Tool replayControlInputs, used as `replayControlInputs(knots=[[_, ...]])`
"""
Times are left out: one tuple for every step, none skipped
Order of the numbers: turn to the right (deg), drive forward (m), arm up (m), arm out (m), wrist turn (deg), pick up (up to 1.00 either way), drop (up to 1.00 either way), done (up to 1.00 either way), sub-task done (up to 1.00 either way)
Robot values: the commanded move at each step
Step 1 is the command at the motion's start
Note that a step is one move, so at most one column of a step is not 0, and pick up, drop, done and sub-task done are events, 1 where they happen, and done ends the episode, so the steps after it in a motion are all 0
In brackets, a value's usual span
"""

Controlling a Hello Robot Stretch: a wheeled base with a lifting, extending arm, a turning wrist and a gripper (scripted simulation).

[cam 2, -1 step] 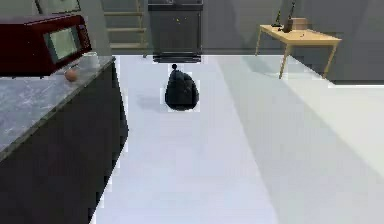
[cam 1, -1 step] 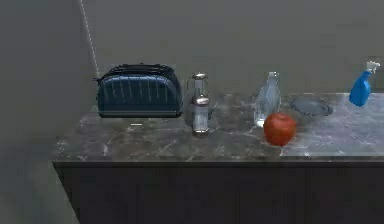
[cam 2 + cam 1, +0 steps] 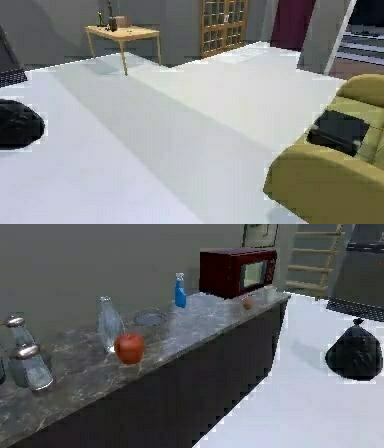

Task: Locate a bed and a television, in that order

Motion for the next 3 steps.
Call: replayControlInputs(knots=[[45.0, 0.0, 0.0, 0.0, 0.0, 0.0, 0.0, 0.0, 0.0], [45.0, 0.0, 0.0, 0.0, 0.0, 0.0, 0.0, 0.0, 0.0], [12.0, 0.0, 0.0, 0.0, 0.0, 0.0, 0.0, 0.0, 0.0]])
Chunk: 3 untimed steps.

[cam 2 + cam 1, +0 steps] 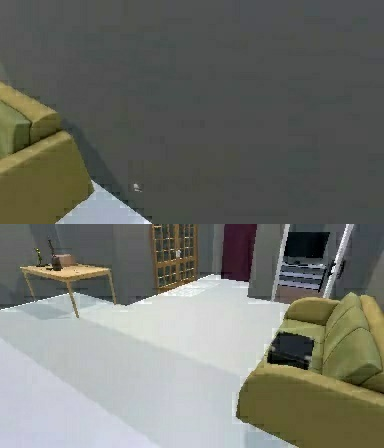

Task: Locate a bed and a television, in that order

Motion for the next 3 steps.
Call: replayControlInputs(knots=[[0.0, 1.0, 0.0, 0.0, 0.0, 0.0, 0.0, 0.0, 0.0], [3.0, 0.0, 0.0, 0.0, 0.0, 0.0, 0.0, 0.0, 0.0], [-45.0, 0.0, 0.0, 0.0, 0.0, 0.0, 0.0, 0.0, 0.0]])
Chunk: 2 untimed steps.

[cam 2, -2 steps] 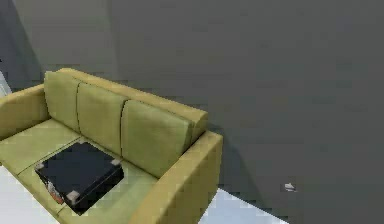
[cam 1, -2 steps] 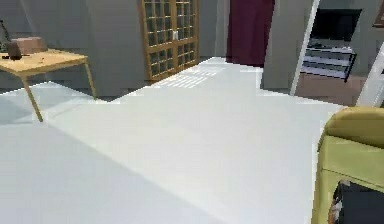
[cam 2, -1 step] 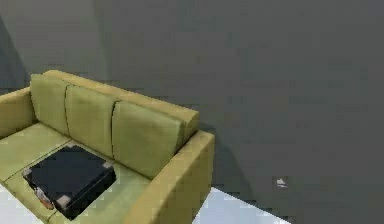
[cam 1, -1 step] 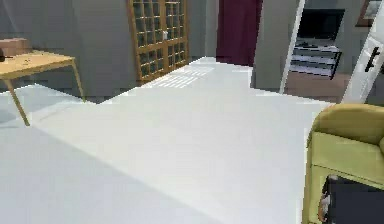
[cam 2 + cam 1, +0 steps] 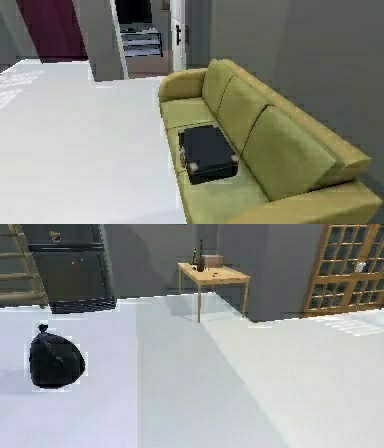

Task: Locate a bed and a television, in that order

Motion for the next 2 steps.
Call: replayControlInputs(knots=[[-45.0, 0.0, 0.0, 0.0, 0.0, 0.0, 0.0, 0.0, 0.0], [-45.0, 0.0, 0.0, 0.0, 0.0, 0.0, 0.0, 0.0, 0.0]])
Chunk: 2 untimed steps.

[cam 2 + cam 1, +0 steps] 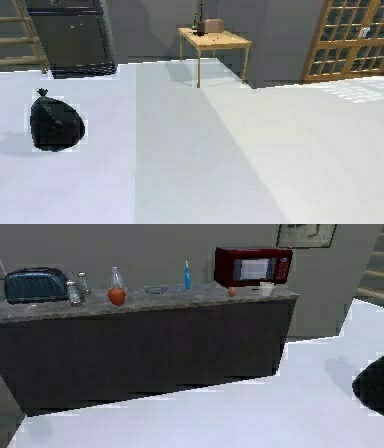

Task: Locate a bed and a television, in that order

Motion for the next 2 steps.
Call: replayControlInputs(knots=[[0.0, 0.1, 0.0, 0.0, 0.0, 0.0, 0.0, 0.0, 0.0], [45.0, 0.0, 0.0, 0.0, 0.0, 0.0, 0.0, 0.0, 0.0]])
